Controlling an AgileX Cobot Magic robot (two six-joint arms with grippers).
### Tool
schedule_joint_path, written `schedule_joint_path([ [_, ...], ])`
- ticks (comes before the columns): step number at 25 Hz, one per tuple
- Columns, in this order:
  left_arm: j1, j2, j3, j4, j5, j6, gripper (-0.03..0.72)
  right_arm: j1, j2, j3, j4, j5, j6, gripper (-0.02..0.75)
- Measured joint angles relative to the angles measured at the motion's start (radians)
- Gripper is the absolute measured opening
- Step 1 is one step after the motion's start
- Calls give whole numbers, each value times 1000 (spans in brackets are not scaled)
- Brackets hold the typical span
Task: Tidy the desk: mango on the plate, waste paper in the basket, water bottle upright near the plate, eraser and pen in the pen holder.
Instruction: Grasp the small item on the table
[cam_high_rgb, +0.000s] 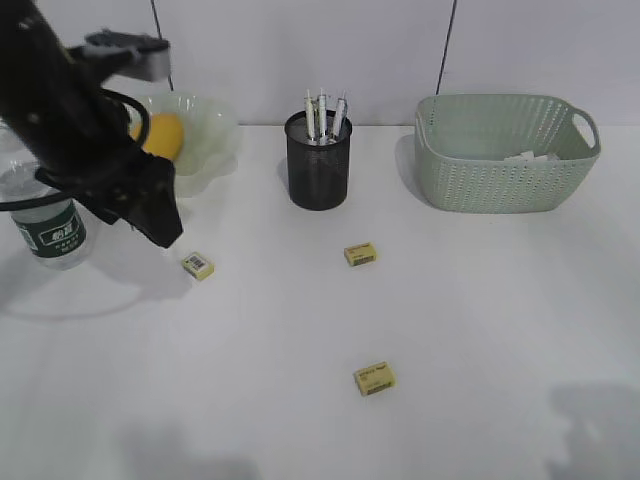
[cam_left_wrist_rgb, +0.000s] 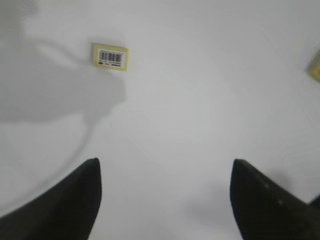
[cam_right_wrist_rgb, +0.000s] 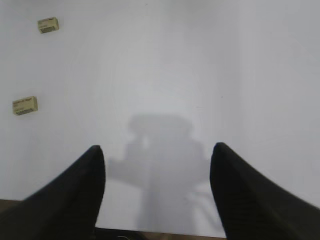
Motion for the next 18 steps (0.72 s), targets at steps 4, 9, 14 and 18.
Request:
schedule_joint_path([
  [4,0,125,-64,56,3,15,610,0,0,0,0,0,0,519],
  [9,0,259,-144,92,4,38,600,0,0,0,0,0,-1,519],
  [14,0,375,-230,115,4,53,594,0,0,0,0,-1,-2,517],
  [18,0,440,-275,121,-7,67,593,0,0,0,0,-1,-2,517],
])
